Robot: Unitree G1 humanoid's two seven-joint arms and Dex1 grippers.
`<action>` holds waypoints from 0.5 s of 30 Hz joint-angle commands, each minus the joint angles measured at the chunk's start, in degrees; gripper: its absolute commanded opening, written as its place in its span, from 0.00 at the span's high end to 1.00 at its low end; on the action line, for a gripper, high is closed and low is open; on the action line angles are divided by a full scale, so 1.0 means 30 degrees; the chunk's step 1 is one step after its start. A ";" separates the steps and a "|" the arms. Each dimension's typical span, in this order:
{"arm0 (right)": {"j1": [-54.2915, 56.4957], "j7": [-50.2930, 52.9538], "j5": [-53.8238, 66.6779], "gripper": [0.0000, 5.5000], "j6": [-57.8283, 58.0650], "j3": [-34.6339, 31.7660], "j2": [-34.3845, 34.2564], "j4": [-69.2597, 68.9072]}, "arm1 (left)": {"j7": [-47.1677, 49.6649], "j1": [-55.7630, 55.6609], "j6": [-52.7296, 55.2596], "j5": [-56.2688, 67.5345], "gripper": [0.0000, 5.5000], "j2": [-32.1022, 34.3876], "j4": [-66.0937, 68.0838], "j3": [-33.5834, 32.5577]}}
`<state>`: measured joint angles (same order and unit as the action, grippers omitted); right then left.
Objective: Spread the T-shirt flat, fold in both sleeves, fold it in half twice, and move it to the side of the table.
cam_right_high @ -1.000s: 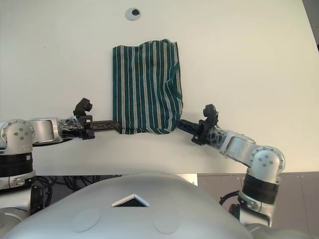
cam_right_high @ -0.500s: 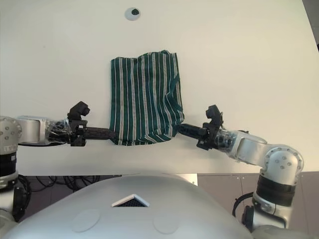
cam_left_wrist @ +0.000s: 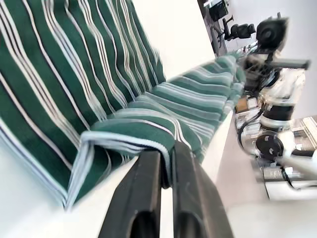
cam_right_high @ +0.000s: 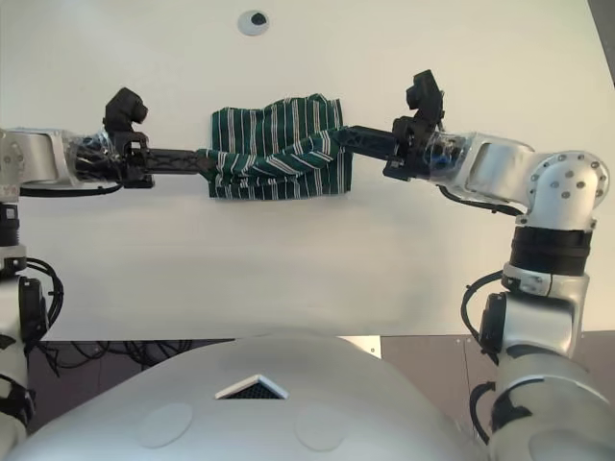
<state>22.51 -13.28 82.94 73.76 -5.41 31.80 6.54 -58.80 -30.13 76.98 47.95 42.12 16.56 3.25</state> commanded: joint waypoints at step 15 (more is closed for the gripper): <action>0.3566 -0.6584 -0.9771 1.00 -0.4524 0.0654 -0.4199 0.7499 | 0.1807 -0.3776 -0.4092 -0.3659 0.99 -0.4455 0.9550 -0.2774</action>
<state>31.50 -32.16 55.65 61.38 -2.62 20.57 27.45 -54.66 -39.57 65.86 38.16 29.72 43.49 -3.83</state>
